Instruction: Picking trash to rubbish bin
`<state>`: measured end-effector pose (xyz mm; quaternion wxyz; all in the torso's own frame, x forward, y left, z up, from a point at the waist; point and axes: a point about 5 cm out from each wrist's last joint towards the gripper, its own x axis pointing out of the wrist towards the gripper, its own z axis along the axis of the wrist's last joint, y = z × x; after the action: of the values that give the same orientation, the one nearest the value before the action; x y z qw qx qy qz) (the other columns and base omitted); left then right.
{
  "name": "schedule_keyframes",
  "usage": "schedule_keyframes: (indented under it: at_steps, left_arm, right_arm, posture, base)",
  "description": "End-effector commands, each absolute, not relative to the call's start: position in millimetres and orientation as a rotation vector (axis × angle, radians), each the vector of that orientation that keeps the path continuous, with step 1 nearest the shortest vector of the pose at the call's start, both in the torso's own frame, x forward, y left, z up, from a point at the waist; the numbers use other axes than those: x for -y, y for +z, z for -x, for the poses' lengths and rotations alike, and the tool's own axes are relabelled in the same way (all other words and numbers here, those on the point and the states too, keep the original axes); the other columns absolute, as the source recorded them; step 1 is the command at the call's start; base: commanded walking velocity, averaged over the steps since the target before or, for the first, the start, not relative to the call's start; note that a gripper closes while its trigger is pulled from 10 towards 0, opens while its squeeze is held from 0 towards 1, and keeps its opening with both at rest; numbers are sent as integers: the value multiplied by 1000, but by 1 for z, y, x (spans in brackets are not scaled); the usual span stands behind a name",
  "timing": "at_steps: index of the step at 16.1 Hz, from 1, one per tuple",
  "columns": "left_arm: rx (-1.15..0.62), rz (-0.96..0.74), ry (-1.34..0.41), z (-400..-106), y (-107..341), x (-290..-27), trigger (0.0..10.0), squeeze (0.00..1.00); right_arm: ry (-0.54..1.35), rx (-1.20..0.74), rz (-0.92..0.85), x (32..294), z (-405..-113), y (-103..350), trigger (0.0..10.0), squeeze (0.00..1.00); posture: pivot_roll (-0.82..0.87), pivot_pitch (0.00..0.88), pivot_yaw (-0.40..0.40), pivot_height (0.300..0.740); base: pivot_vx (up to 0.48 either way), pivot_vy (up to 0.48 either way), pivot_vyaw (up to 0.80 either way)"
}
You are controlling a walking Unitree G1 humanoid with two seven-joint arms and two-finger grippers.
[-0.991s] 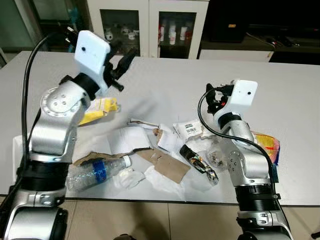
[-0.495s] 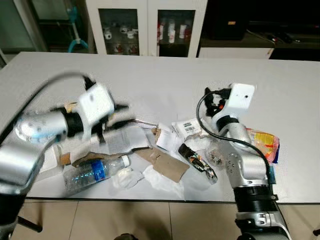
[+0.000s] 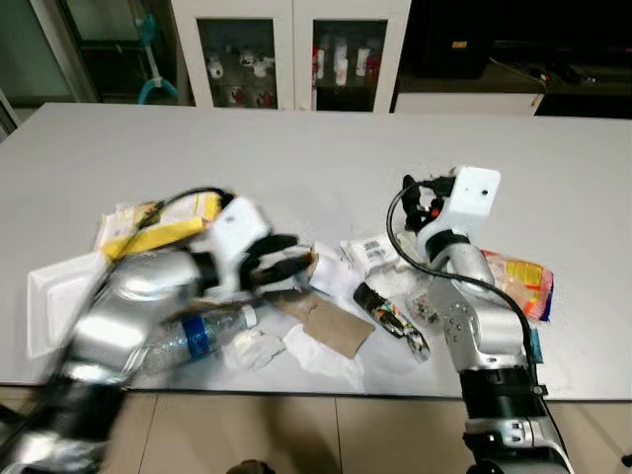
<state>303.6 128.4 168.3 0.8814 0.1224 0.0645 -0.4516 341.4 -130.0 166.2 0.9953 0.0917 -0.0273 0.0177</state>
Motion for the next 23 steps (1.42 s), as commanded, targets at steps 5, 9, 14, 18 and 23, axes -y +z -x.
schedule_keyframes:
  at_steps: [5, 9, 14, 18, 23]
  left_arm:
    - [-170, 4, -717, -329, 152, -97, 10000, 0]
    - [-123, 59, -762, -329, 178, -97, 10000, 0]
    - [-192, 123, -723, -329, 196, -114, 10000, 0]
    - [-358, 435, -476, -340, 176, -116, 10000, 0]
    - [-425, 601, -578, -335, 167, -110, 10000, 0]
  right_arm:
    - [20, 77, -180, 133, -341, 170, 10000, 0]
    - [17, 77, -175, 134, -340, 171, 10000, 0]
    - [24, 62, -178, 131, -341, 168, 10000, 0]
    - [22, 55, -174, 132, -341, 167, 10000, 0]
    - [29, 47, -171, 132, -341, 166, 10000, 0]
  posture:
    - [40, 18, 23, 740]
    - [41, 20, 22, 740]
    - [51, 23, 24, 740]
    - [45, 20, 21, 740]
    - [47, 13, 17, 740]
  base:
    - [0, 0, 0]
    - [0, 0, 0]
    - [0, 0, 0]
    - [0, 0, 0]
    - [0, 0, 0]
